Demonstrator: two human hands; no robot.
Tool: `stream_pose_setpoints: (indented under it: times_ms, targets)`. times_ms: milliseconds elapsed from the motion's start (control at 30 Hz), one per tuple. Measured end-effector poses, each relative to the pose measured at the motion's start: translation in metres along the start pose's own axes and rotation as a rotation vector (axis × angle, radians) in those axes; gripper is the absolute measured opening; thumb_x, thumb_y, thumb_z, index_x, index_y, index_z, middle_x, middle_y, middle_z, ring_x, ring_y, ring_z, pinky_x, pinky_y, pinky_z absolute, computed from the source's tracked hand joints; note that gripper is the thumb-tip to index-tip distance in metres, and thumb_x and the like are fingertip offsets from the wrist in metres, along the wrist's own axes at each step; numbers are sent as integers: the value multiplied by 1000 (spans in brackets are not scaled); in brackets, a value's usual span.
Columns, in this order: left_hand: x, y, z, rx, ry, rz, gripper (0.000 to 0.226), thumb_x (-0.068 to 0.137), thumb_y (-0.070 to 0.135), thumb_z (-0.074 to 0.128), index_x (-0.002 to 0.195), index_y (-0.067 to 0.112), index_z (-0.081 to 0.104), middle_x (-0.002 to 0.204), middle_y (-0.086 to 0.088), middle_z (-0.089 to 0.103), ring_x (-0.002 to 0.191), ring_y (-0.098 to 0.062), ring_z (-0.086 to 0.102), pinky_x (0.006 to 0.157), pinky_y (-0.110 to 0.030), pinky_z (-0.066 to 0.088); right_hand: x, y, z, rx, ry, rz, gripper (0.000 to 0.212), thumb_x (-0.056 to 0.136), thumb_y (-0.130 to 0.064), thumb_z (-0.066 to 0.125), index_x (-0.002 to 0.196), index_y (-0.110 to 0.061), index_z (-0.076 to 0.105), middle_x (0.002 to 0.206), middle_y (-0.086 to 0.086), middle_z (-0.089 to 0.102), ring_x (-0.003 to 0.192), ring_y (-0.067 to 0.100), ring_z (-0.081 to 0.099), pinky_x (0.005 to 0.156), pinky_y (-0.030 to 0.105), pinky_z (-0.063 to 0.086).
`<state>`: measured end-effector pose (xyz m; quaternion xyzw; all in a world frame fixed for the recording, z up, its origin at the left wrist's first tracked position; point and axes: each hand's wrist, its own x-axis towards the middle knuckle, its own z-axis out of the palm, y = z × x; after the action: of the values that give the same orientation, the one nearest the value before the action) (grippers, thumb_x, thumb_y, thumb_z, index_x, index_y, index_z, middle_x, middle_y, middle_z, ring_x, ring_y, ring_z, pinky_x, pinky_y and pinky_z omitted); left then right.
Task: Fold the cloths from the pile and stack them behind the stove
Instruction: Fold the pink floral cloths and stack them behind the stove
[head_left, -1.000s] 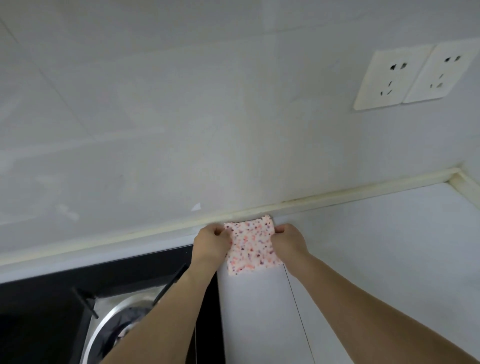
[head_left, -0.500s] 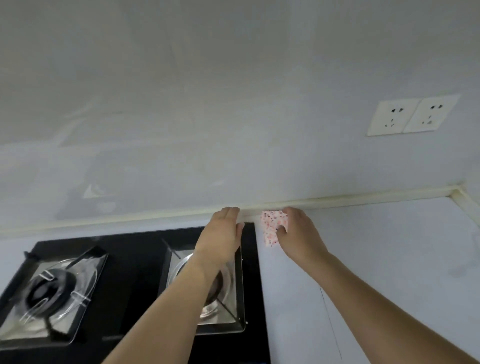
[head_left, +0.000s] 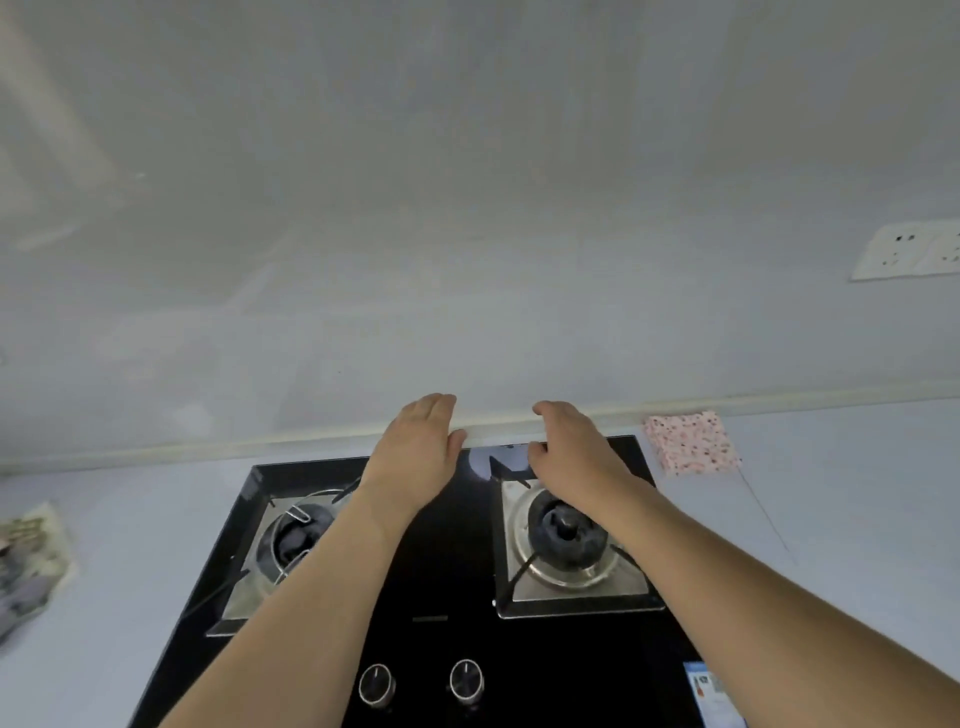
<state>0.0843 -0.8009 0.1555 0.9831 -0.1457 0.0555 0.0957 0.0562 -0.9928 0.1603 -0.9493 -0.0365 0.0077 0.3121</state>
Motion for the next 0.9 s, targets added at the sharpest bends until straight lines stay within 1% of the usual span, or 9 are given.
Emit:
stream_pose_setpoints:
  times_ms: [67, 200, 267, 333, 400, 567, 633, 733, 900]
  targets:
    - [-16, -27, -11, 5, -18, -27, 50, 103, 32, 38, 148, 10, 32, 152, -7, 37, 138, -23, 33, 114, -30, 25, -3, -24, 14, 3, -13, -7, 53, 96, -18, 50, 146, -12, 32, 148, 4, 38, 118, 20, 54, 104, 33, 44]
    - [-44, -75, -29, 5, 16, -103, 50, 103, 32, 39, 147, 9, 33, 151, -7, 38, 138, -24, 33, 114, -32, 26, 0, -68, 40, -22, -40, -58, 52, 97, -20, 49, 145, -14, 33, 149, 2, 38, 133, 19, 41, 111, 35, 36]
    - [-60, -97, -34, -18, 43, -151, 50, 102, 31, 40, 147, 9, 33, 151, -8, 38, 139, -24, 33, 114, -32, 26, 1, -90, 56, -31, -65, -88, 52, 96, -19, 49, 145, -15, 33, 149, 2, 38, 134, 20, 41, 110, 38, 37]
    - [-75, -120, -39, -32, 53, -173, 49, 102, 30, 41, 146, 9, 35, 150, -7, 40, 138, -23, 34, 113, -32, 27, -1, -112, 73, -27, -97, -108, 51, 96, -18, 48, 145, -14, 34, 148, 4, 38, 133, 21, 41, 110, 37, 36]
    - [-89, -148, -44, -45, 70, -194, 49, 101, 30, 43, 145, 9, 37, 149, -8, 41, 137, -24, 35, 113, -32, 27, -1, -137, 91, -52, -111, -132, 51, 95, -19, 47, 144, -16, 35, 148, 3, 38, 133, 20, 41, 111, 41, 35]
    - [-123, -232, -59, -64, 95, -244, 48, 102, 30, 42, 145, 10, 38, 150, -6, 40, 137, -23, 35, 112, -30, 26, 10, -211, 142, -53, -143, -179, 49, 97, -16, 46, 144, -10, 35, 146, 6, 39, 131, 21, 41, 105, 28, 34]
    - [-137, -272, -65, -50, 91, -258, 48, 102, 31, 40, 146, 12, 36, 151, -4, 38, 138, -21, 34, 113, -29, 25, 13, -246, 169, -50, -153, -190, 49, 98, -18, 45, 145, -12, 34, 147, 5, 38, 131, 20, 41, 103, 28, 35]
    - [-154, -335, -74, -57, 66, -298, 48, 103, 32, 39, 147, 14, 35, 152, -2, 37, 140, -19, 31, 113, -30, 25, 17, -296, 213, -9, -209, -202, 51, 98, -19, 46, 146, -13, 32, 150, 4, 35, 135, 20, 37, 108, 30, 31]
    - [-182, -414, -80, -74, 25, -383, 46, 101, 29, 43, 144, 12, 39, 148, -3, 41, 136, -22, 36, 109, -34, 32, 27, -350, 264, 5, -264, -211, 52, 96, -19, 46, 146, -15, 32, 150, 3, 35, 133, 19, 39, 106, 30, 33]
